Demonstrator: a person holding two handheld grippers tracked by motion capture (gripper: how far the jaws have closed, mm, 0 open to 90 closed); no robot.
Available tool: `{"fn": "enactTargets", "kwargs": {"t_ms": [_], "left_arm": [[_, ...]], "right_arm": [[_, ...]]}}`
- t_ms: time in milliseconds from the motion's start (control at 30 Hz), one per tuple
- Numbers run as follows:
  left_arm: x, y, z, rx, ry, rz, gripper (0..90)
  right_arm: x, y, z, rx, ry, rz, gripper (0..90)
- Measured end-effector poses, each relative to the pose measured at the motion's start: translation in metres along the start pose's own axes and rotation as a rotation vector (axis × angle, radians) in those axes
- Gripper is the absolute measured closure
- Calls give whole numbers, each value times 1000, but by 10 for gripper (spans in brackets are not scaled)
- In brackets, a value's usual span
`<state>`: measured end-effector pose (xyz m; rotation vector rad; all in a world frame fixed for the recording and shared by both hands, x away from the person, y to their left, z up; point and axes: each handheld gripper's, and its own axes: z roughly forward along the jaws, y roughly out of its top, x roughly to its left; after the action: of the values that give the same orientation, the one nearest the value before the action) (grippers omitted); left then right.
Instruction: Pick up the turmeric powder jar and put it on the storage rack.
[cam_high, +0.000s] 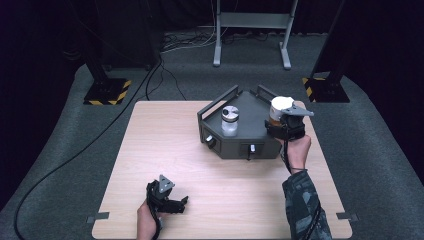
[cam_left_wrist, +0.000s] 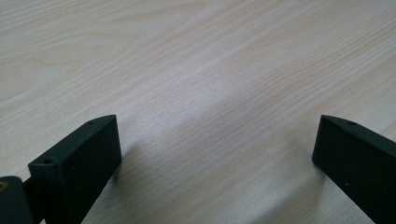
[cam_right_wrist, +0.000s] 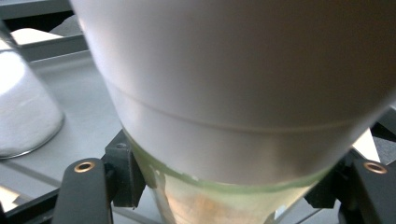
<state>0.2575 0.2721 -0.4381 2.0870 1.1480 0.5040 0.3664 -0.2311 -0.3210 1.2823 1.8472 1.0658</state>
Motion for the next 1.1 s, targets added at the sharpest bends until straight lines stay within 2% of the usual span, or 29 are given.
{"fn": "enactTargets", "kwargs": {"t_ms": [267,567,833,1100], "left_arm": [[0,0,0,0,0,2,12],[0,0,0,0,-1,2,13],[-1,-1,0,-4,4,3,13],[-1,-1,0,-3,3,4,13]], "right_arm": [[-1,-7,9,-2,-2,26,301],[-4,-14,11,-18,6,41,301],[-4,-24,11,-52,9,30,300],[-4,-27,11,-60,13,28,299]]}}
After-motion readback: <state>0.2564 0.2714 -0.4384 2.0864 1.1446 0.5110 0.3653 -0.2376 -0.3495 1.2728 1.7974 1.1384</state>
